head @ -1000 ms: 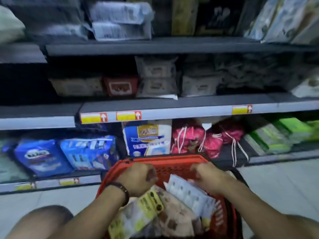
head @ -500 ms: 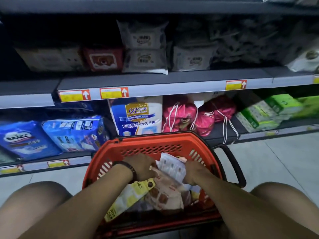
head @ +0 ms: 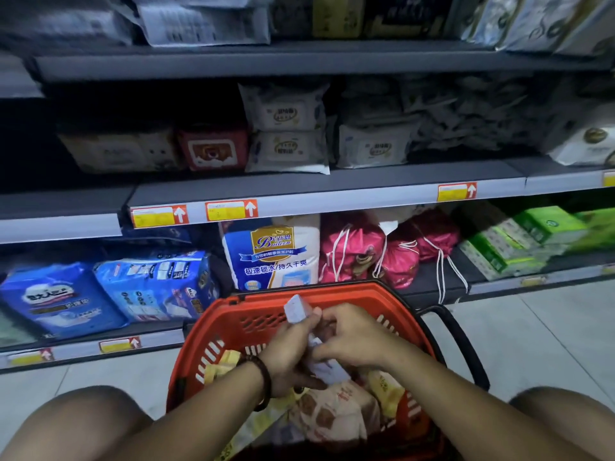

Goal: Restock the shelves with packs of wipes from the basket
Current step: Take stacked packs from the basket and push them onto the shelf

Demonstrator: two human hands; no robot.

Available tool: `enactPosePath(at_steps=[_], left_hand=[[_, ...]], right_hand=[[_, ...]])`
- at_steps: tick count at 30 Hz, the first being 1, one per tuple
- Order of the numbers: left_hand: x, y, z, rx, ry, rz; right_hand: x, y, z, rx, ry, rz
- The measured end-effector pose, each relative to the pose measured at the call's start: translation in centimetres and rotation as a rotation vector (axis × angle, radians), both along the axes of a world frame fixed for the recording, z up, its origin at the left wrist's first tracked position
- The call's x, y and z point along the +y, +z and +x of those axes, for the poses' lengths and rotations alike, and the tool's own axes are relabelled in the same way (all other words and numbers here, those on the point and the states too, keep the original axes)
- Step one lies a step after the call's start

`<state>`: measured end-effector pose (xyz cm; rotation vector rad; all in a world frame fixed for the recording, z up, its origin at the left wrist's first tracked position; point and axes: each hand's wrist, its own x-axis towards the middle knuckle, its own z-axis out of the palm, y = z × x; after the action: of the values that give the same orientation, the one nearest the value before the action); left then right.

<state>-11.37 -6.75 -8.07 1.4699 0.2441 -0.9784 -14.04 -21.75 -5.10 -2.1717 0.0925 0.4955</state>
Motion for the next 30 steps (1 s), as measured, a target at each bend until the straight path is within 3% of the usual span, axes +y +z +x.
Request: enactPosePath(at_steps=[3, 7, 11, 16, 21, 24, 27, 30], left_hand=[[0.5, 0.9, 0.4, -0.024, 0.061, -0.044], [0.9, 2.8, 1.1, -0.043, 0.167, -0.163], [1.9, 5.4, 1.7, 0.045, 0.211, -0.290], [3.1, 7.5, 2.8, 0.092, 0.119, -0.312], [3.7, 8.6, 3.6, 0.104, 0.293, -0.458], [3.8, 8.7, 3.7, -0.039, 0.475, -0.488], [3.4, 8.6, 3.3, -0.230, 0.416, -0.457], [3.9, 9.2, 3.7, -0.357, 0.449, -0.454]], right_hand=[[-1.9, 1.3, 0.5, 0.063, -0.043, 0.173], [-4.1, 1.7, 1.4, 0.077, -0.501, 0.255], [-3.7, 1.1, 1.4, 0.159, -0.570, 0.476], [-3.5, 2.4, 2.5, 0.007, -0.709, 0.859], [-3.4, 3.6, 2.5, -0.079, -0.832, 0.815], [-2.9, 4.0, 2.5, -0.142, -0.912, 0.886], [-2.2, 4.2, 2.4, -0.192, -0.841, 0.880], [-2.1, 5.3, 2.4, -0.363, -0.653, 0.697]])
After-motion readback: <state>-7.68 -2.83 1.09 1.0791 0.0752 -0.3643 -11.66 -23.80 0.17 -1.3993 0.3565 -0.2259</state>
